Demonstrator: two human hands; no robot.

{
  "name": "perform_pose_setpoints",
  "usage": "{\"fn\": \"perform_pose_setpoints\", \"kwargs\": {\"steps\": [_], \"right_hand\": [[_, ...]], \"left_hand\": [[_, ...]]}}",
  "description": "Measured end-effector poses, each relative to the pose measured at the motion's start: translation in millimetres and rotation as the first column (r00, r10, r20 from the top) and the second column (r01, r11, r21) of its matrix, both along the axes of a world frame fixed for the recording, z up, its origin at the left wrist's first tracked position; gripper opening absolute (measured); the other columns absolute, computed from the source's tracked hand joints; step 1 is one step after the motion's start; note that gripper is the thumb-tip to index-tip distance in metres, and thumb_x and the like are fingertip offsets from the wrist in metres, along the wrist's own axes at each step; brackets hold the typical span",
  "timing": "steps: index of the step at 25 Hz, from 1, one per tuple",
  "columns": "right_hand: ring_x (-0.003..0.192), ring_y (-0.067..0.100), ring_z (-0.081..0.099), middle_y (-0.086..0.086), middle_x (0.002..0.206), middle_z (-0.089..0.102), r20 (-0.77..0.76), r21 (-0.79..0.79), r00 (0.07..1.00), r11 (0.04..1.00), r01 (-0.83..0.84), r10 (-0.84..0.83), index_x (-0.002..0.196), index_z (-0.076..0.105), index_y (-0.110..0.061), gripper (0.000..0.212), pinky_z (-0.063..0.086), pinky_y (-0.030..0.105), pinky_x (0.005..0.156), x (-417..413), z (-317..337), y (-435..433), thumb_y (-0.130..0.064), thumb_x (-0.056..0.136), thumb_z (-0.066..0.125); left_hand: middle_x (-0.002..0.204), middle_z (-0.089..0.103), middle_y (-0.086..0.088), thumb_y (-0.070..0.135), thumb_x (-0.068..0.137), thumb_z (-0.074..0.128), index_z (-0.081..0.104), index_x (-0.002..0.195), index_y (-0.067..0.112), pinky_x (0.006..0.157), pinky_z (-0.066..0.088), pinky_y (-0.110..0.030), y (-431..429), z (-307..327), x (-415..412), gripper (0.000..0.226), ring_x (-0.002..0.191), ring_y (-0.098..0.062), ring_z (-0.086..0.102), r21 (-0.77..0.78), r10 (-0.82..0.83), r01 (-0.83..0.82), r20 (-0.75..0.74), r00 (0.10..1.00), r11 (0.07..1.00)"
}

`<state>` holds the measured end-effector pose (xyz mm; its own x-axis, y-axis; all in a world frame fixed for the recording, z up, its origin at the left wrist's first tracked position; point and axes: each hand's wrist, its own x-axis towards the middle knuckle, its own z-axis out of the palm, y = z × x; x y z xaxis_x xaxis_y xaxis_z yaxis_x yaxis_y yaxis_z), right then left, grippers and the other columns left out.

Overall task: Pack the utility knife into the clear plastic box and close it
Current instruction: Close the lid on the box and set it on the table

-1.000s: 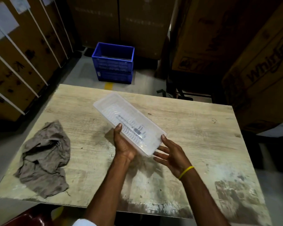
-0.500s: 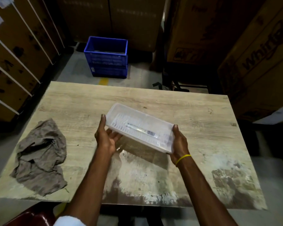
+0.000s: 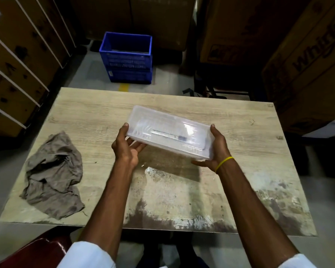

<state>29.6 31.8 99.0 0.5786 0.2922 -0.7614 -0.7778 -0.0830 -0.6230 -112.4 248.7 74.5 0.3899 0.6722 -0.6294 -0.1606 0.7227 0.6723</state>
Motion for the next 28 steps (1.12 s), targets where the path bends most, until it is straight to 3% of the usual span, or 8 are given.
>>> {"fn": "perform_pose_setpoints", "kwargs": {"steps": [3, 8, 15, 18, 20, 22, 24, 28], "right_hand": [[0.102, 0.037, 0.072, 0.012, 0.118, 0.073, 0.084, 0.010, 0.996, 1.000, -0.007, 0.006, 0.122, 0.067, -0.023, 0.065, 0.053, 0.058, 0.094, 4, -8, -10, -0.074, 0.084, 0.051], [0.096, 0.036, 0.074, 0.018, 0.111, 0.075, 0.252, -0.178, 0.959, 0.980, -0.087, 0.131, 0.106, 0.072, -0.013, 0.078, 0.059, 0.057, 0.088, 1, -15, -16, -0.082, 0.072, 0.058], [0.095, 0.035, 0.073, 0.015, 0.103, 0.076, 0.316, -0.270, 0.937, 0.961, -0.064, 0.151, 0.097, 0.075, -0.009, 0.094, 0.056, 0.057, 0.095, -7, -22, -17, -0.091, 0.056, 0.056], [0.094, 0.034, 0.074, 0.014, 0.101, 0.077, 0.310, -0.259, 0.938, 0.963, -0.070, 0.152, 0.094, 0.076, -0.011, 0.090, 0.056, 0.057, 0.094, -5, -25, -20, -0.091, 0.056, 0.058], [0.093, 0.033, 0.074, 0.013, 0.099, 0.077, 0.330, -0.281, 0.930, 0.958, -0.064, 0.159, 0.092, 0.076, -0.012, 0.090, 0.055, 0.056, 0.095, -3, -27, -24, -0.092, 0.056, 0.057], [0.091, 0.032, 0.073, 0.011, 0.096, 0.077, 0.363, -0.318, 0.913, 0.946, -0.066, 0.185, 0.087, 0.075, -0.012, 0.090, 0.055, 0.055, 0.095, -5, -27, -23, -0.094, 0.057, 0.053], [0.090, 0.033, 0.073, 0.011, 0.092, 0.077, 0.390, -0.335, 0.890, 0.937, -0.104, 0.238, 0.085, 0.074, -0.011, 0.092, 0.055, 0.054, 0.093, -10, -25, -15, -0.095, 0.058, 0.050], [0.090, 0.030, 0.074, 0.006, 0.090, 0.079, 0.444, -0.312, 0.842, 0.934, -0.175, 0.307, 0.088, 0.077, -0.015, 0.087, 0.057, 0.052, 0.091, -19, -24, -3, -0.094, 0.064, 0.049]], "left_hand": [[0.101, 0.067, -0.019, 0.032, 0.079, 0.063, 0.063, 0.104, 0.007, 0.074, 0.061, -0.043, 5, -8, -15, 0.035, 0.089, -0.034, 0.069, 0.032, -0.222, 0.225, -0.084, 0.971, 0.974], [0.082, 0.079, -0.010, 0.065, 0.081, 0.065, 0.069, 0.109, 0.021, 0.055, 0.061, -0.034, 31, -2, -10, 0.052, 0.069, -0.028, 0.077, 0.007, -0.574, 0.592, -0.231, 0.785, 0.806], [0.103, 0.074, -0.020, 0.085, 0.060, 0.064, 0.061, 0.119, 0.002, 0.087, 0.059, -0.056, 34, -10, 7, 0.102, 0.086, -0.038, 0.075, 0.150, -0.468, 0.627, -0.540, 0.700, 0.765], [0.099, 0.074, -0.015, 0.090, 0.057, 0.062, 0.066, 0.110, 0.004, 0.086, 0.060, -0.048, 28, -4, 7, 0.101, 0.084, -0.033, 0.074, 0.193, -0.427, 0.642, -0.602, 0.674, 0.742], [0.078, 0.073, -0.001, 0.092, 0.060, 0.059, 0.071, 0.085, 0.016, 0.076, 0.055, -0.035, 23, 3, 8, 0.081, 0.077, -0.024, 0.071, 0.377, -0.271, 0.723, -0.747, 0.607, 0.579], [0.085, 0.077, 0.005, 0.080, 0.075, 0.059, 0.076, 0.086, 0.021, 0.076, 0.053, -0.032, 14, 11, 13, 0.062, 0.086, -0.020, 0.072, 0.577, -0.057, 0.780, -0.794, 0.605, 0.245], [0.093, 0.079, 0.000, 0.073, 0.087, 0.047, 0.076, 0.088, 0.020, 0.073, 0.051, -0.031, -6, 21, 30, 0.061, 0.091, -0.024, 0.072, 0.586, -0.076, 0.810, -0.810, 0.582, -0.039], [0.105, 0.071, -0.013, 0.089, 0.080, 0.006, 0.064, 0.083, 0.019, 0.075, 0.041, -0.040, -44, 34, 67, 0.091, 0.093, -0.033, 0.064, 0.159, -0.226, 0.948, -0.969, 0.097, -0.276]]}}
